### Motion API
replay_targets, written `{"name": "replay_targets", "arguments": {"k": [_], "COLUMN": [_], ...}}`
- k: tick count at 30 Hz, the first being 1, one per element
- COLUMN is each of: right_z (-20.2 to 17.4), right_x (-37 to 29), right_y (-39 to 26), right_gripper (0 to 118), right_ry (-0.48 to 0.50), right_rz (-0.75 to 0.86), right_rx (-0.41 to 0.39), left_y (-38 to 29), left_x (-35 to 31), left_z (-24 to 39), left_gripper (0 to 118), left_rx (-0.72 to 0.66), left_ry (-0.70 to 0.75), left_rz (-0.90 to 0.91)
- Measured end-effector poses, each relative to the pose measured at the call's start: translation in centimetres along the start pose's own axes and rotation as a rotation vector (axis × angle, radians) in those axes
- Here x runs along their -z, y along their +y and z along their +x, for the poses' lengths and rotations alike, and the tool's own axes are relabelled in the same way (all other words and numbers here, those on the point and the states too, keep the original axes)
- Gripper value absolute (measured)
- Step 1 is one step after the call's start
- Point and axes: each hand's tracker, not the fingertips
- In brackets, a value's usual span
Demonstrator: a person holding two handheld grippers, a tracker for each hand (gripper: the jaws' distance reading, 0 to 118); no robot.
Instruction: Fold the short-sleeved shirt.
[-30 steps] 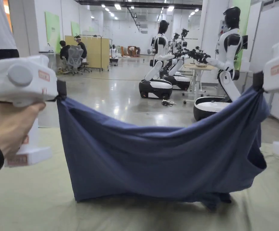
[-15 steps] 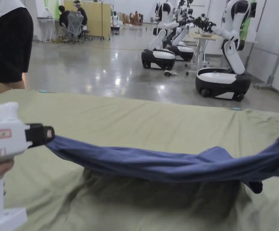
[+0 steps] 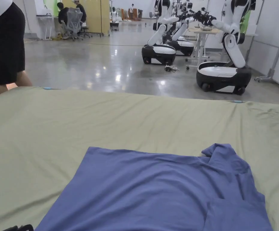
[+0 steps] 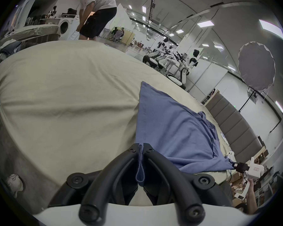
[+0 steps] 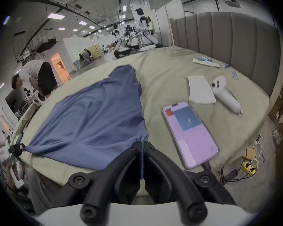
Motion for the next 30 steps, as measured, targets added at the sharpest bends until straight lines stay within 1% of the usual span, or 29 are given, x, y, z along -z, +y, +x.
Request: {"name": "replay_targets", "arguments": {"k": [2,3,4,5,6,7,8,9,10,12,14,15,17,18,19,21,22,23,24,25,26,27,28,30], "right_z": [0.0,0.1,0.1,0.1,0.3,0.8,0.8,0.7,0.5,0.4,-0.5,-2.3,-3.7,-4.4,-5.3,-6.3,-6.7,-7.1,-7.4,-7.7,-8.0,-8.3,-8.5,-9.0], "right_x": [0.5,0.5,0.8,0.9,0.7,0.2,-0.4,-1.0,-1.8,-3.5,-4.9,-6.3,-7.4,-7.9,-8.4,-8.8,-9.1,-9.3,-9.5,-9.7,-9.8,-9.9,-10.0,-10.2], "right_y": [-0.6,-1.0,-1.1,-1.1,-1.1,-1.2,-0.9,-0.6,-0.3,0.2,0.9,1.2,1.5,1.7,1.8,2.1,2.2,2.2,2.1,2.1,2.0,2.0,1.9,2.0], "right_gripper": [4,11,35,57,75,78,78,80,82,82,82,82,82,82,82,81,74,64,52,34,21,6,0,0], "right_ry": [0.003,-0.005,-0.014,-0.022,-0.013,0.009,0.004,0.001,0.016,0.029,0.061,0.060,0.084,0.097,0.084,0.089,0.104,0.110,0.118,0.123,0.123,0.124,0.124,0.119], "right_rz": [-0.026,-0.037,-0.043,-0.048,-0.038,-0.026,0.007,0.042,0.078,0.155,0.231,0.269,0.333,0.355,0.360,0.370,0.380,0.387,0.395,0.402,0.406,0.408,0.412,0.414], "right_rx": [-0.026,-0.041,-0.053,-0.056,-0.055,-0.048,-0.039,-0.046,-0.066,-0.103,-0.151,-0.172,-0.197,-0.204,-0.192,-0.196,-0.205,-0.210,-0.218,-0.228,-0.235,-0.244,-0.251,-0.273], "left_y": [-0.3,-0.4,-0.6,-0.8,-0.8,-0.7,-0.4,-0.4,-0.1,0.2,0.6,0.7,0.2,0.0,-0.2,-0.8,-1.0,-1.2,-1.8,-2.1,-2.4,-2.8,-3.3,-3.5], "left_x": [0.1,0.2,-0.1,-0.2,-0.3,-0.4,-0.9,-1.5,-2.1,-3.4,-4.6,-5.2,-6.0,-6.4,-6.9,-8.2,-8.6,-8.9,-9.1,-9.5,-9.7,-10.0,-10.4,-11.1], "left_z": [0.1,0.2,0.7,0.9,1.3,1.8,1.6,2.3,3.2,4.3,6.6,7.9,9.9,11.0,11.8,15.4,16.2,16.8,16.9,17.3,17.7,18.0,18.0,18.2], "left_gripper": [4,8,22,43,69,93,97,97,97,97,97,97,97,96,95,95,93,85,69,37,17,7,1,0], "left_rx": [0.011,0.009,0.007,0.012,0.018,0.037,0.072,0.106,0.137,0.195,0.254,0.281,0.325,0.342,0.354,0.374,0.408,0.439,0.464,0.500,0.520,0.537,0.548,0.549], "left_ry": [-0.005,-0.006,-0.011,-0.005,-0.007,0.009,0.050,0.052,0.048,0.054,0.048,0.053,0.056,0.049,0.031,0.001,-0.008,0.002,0.028,0.027,0.034,0.051,0.050,0.059], "left_rz": [-0.010,-0.014,-0.007,0.006,0.004,0.008,0.028,0.064,0.105,0.161,0.220,0.243,0.290,0.307,0.340,0.393,0.400,0.412,0.435,0.448,0.465,0.501,0.536,0.550]}}
